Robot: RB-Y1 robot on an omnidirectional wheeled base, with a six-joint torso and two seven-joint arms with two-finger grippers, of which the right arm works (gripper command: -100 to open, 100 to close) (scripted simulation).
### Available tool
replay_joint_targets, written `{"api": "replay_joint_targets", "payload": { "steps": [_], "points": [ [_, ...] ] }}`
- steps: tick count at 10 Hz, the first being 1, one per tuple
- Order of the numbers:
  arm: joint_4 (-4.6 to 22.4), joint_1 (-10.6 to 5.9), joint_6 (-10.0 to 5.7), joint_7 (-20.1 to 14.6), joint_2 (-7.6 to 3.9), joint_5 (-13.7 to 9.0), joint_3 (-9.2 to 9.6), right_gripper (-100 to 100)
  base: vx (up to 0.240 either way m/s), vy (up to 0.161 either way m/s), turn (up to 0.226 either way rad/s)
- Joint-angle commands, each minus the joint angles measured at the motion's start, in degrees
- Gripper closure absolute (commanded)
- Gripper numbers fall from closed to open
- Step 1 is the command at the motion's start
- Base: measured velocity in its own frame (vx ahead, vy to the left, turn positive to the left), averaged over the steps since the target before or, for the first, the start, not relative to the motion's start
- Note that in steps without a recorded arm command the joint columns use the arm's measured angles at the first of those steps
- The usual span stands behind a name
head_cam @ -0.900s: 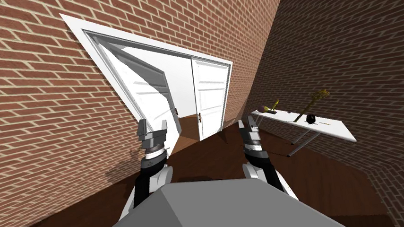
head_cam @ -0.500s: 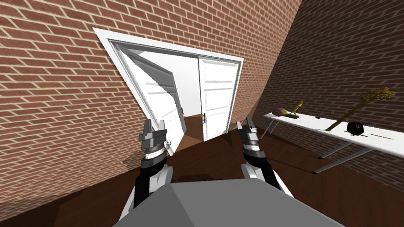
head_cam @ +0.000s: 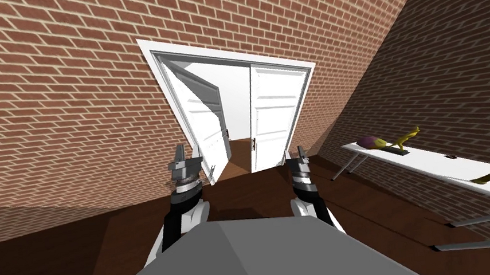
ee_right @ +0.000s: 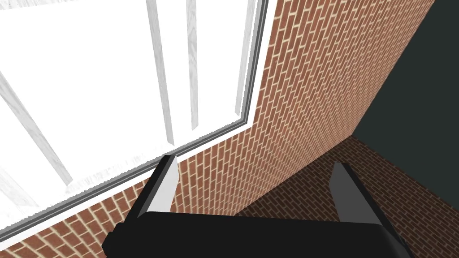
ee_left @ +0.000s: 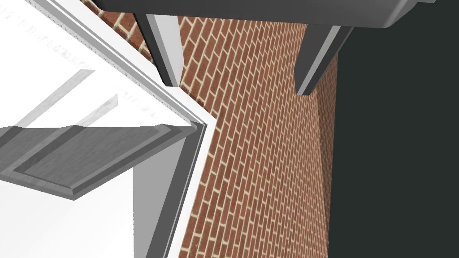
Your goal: Push the door open
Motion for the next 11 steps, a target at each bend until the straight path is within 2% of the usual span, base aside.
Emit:
{"api": "replay_joint_targets", "payload": {
  "steps": [1,11],
  "points": [
    [1.6,-0.1,-0.85,-1.6,-0.36,-1.7,0.16,-100,0.089,-0.053,0.178],
    [14.9,-2.49,-6.52,-12.2,-2.01,-14.0,1.45,-100,0.075,-0.054,0.206]
  ]
}}
